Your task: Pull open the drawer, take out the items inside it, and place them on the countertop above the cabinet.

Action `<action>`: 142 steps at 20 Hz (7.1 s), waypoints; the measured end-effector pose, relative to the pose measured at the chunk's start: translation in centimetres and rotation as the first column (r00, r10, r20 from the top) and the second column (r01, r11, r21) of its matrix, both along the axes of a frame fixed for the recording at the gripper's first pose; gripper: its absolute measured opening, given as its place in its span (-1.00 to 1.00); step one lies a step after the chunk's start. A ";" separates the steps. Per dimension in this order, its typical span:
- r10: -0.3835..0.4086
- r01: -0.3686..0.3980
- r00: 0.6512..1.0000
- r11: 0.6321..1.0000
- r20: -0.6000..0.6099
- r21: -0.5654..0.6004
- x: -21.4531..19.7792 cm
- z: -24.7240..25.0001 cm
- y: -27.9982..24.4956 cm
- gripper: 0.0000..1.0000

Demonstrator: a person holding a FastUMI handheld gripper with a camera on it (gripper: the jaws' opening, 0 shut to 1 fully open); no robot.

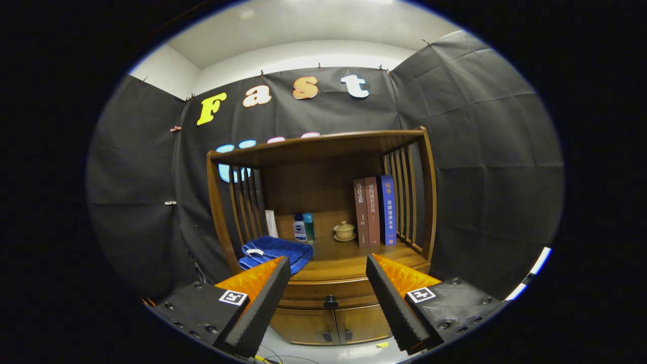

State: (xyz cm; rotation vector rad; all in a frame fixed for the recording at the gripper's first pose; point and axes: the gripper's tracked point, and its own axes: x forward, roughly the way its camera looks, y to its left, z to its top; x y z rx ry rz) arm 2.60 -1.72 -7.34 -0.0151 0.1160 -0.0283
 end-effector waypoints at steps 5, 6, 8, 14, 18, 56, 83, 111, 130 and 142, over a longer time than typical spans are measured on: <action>0.002 -0.003 0.996 1.000 -0.091 -0.016 3.2 -6.2 -0.2 0.97; 0.001 -0.003 0.994 1.000 -0.109 -0.013 3.9 -7.4 -0.2 0.97; 0.002 -0.002 0.989 1.000 -0.146 -0.005 5.4 -10.2 -0.2 0.98; -0.011 0.015 0.957 1.000 -0.291 0.010 9.1 -19.1 -1.1 0.95; -0.025 0.024 0.929 1.000 -0.369 -0.008 10.7 -23.7 -1.7 0.90; -0.051 0.044 0.861 0.999 -0.507 -0.026 -1.9 -26.4 -1.4 -0.44; -0.009 0.030 0.903 0.999 -0.430 0.041 -3.1 -14.6 0.2 0.90; -0.121 0.057 0.421 0.993 -0.899 -0.107 10.6 -29.8 -2.5 0.33; -0.087 0.045 0.533 0.996 -0.842 -0.075 9.6 -26.2 -2.3 -0.70; -0.042 0.068 0.787 0.998 -0.616 0.019 10.0 -12.4 -1.9 -0.70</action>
